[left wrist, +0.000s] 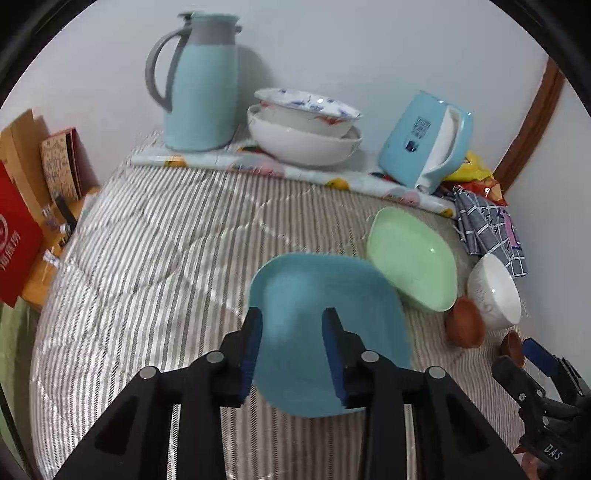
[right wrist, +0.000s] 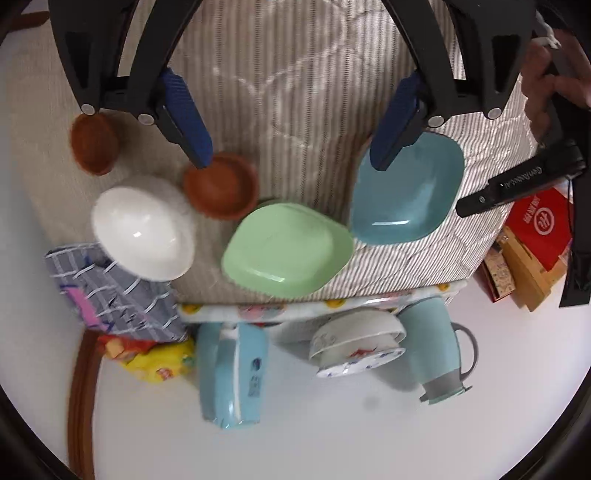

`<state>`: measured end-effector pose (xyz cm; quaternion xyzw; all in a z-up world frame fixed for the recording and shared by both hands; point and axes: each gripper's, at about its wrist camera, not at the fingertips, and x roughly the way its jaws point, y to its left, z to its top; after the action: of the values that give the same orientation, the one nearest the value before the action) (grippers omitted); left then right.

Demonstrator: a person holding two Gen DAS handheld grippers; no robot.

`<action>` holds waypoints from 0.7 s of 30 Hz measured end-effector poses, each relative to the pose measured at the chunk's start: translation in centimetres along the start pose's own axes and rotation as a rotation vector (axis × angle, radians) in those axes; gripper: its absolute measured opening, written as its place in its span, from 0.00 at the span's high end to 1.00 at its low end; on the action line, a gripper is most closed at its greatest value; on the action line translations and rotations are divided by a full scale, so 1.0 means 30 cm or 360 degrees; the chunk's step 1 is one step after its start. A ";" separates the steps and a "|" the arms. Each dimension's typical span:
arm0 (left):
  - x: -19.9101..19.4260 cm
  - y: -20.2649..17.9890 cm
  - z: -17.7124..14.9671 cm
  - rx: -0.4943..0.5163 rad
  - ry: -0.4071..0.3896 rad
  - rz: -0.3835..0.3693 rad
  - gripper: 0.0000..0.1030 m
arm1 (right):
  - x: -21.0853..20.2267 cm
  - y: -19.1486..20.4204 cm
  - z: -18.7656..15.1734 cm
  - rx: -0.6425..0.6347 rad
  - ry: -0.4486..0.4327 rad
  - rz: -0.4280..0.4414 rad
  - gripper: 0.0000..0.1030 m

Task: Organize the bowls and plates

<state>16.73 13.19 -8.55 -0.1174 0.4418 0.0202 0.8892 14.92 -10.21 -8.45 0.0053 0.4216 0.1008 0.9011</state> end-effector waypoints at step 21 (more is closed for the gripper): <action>0.065 -0.225 0.135 0.0090 0.0031 0.0018 0.68 | 0.024 -0.152 0.168 0.0080 -0.0080 -0.0001 0.22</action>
<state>22.03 7.42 -6.45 -0.0900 0.4516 0.0115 0.8876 20.00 -14.15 -6.17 0.0303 0.4013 0.0897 0.9110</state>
